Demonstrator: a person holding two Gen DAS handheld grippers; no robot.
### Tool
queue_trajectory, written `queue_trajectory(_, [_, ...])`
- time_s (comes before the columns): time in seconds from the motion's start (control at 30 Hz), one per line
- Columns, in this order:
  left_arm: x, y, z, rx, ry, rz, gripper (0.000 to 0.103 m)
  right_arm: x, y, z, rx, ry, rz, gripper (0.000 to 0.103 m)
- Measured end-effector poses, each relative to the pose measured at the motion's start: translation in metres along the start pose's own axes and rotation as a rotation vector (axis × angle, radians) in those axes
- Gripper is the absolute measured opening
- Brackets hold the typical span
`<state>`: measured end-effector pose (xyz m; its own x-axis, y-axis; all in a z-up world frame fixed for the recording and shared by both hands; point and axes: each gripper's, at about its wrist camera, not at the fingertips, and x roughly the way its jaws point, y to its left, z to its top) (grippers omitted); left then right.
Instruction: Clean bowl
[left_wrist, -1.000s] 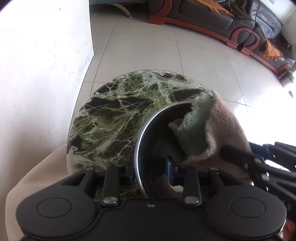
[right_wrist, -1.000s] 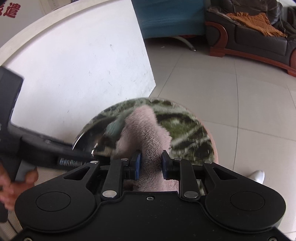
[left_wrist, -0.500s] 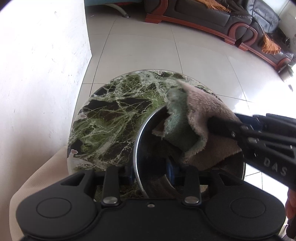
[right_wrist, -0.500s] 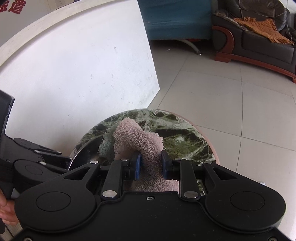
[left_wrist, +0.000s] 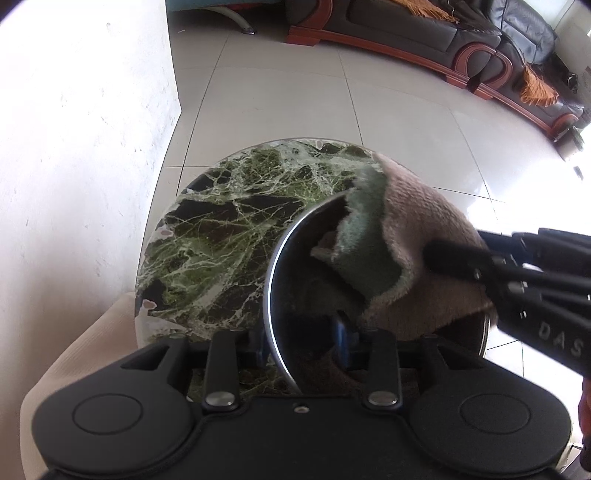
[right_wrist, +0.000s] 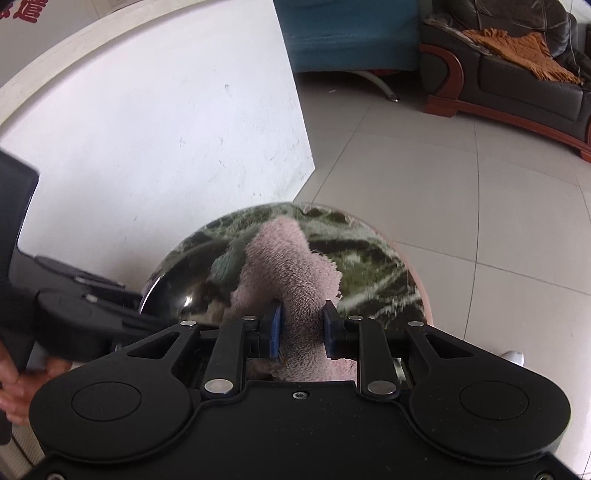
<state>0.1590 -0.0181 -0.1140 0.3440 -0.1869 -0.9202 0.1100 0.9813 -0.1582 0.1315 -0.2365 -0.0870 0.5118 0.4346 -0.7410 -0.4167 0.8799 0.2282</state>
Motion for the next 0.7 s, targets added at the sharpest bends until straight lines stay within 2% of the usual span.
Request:
queue_trajectory(0.4, [-0.002, -0.002, -0.004, 0.034, -0.013, 0.012, 0.036, -0.013, 0.005, -0.019, -0.013, 0.022, -0.009, 0.022])
queue_trajectory(0.7, [-0.002, -0.003, -0.004, 0.025, -0.013, 0.021, 0.038, 0.002, 0.006, 0.005, -0.040, -0.008, -0.007, 0.022])
